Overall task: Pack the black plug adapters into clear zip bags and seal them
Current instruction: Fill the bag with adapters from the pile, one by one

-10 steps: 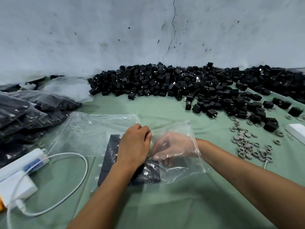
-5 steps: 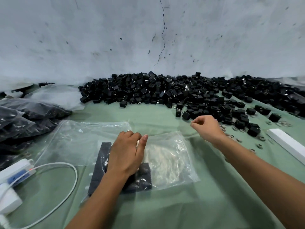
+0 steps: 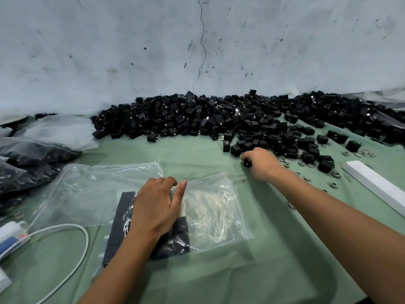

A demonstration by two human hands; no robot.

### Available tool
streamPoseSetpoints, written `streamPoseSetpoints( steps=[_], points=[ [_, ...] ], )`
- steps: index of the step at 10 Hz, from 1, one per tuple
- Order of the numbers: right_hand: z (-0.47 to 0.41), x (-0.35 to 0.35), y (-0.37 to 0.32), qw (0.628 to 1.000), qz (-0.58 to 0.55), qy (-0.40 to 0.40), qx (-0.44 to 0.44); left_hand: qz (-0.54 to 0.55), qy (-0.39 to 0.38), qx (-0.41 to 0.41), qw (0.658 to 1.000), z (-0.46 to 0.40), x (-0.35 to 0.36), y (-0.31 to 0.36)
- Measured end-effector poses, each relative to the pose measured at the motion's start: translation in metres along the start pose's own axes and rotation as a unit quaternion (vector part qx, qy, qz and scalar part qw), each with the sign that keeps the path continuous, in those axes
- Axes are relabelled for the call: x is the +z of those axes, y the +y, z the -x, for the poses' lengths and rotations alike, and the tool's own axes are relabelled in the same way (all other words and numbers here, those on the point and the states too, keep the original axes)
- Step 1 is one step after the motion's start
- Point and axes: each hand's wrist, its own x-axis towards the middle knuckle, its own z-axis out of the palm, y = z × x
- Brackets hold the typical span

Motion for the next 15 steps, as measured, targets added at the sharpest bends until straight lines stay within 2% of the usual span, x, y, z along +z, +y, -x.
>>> streamPoseSetpoints(
  steps=[1,2,3,4,5,6,9,10,11,12,13,14,15],
  points=[
    [0.02,-0.011,-0.006,0.994,-0.096,-0.049,-0.034,-0.014,-0.002,-0.003,1.0,0.002,-0.001,0.002],
    [0.049,-0.022,-0.009,0.969,-0.213,-0.113,-0.053,-0.037,0.005,-0.008,0.999,0.002,-0.004,0.004],
    [0.072,-0.026,-0.01,0.96,-0.229,-0.139,-0.083,-0.065,0.015,-0.005,0.998,0.001,-0.006,0.01],
    [0.089,-0.022,-0.018,0.944,-0.264,-0.157,-0.118,-0.069,0.039,0.025,0.997,-0.006,-0.008,0.027],
    [0.099,-0.02,-0.033,0.901,-0.366,-0.201,-0.119,-0.039,-0.027,0.149,0.988,-0.018,-0.005,0.06],
    [0.1,-0.015,-0.041,0.89,-0.39,-0.208,-0.108,-0.08,-0.083,0.255,0.96,-0.03,-0.001,0.084],
    [0.096,-0.004,-0.058,0.862,-0.445,-0.198,-0.144,-0.082,-0.121,0.331,0.932,-0.048,-0.019,0.096],
    [0.095,0.001,-0.065,0.846,-0.481,-0.203,-0.113,-0.087,-0.137,0.345,0.925,-0.046,-0.022,0.093],
    [0.09,0.005,-0.062,0.856,-0.461,-0.207,-0.106,-0.085,-0.163,0.329,0.926,-0.05,-0.029,0.091],
    [0.084,0.003,-0.077,0.872,-0.415,-0.215,-0.145,-0.068,-0.157,0.304,0.937,-0.054,-0.04,0.092],
    [0.085,-0.004,-0.09,0.853,-0.412,-0.27,-0.172,-0.082,-0.157,0.309,0.934,-0.057,-0.047,0.097],
    [0.075,0.005,-0.092,0.821,-0.45,-0.335,-0.104,-0.057,-0.138,0.328,0.933,-0.057,-0.052,0.101],
    [0.083,0.002,-0.124,0.967,-0.098,-0.232,-0.045,-0.001,-0.107,0.334,0.937,-0.056,-0.052,0.096]
  ],
)
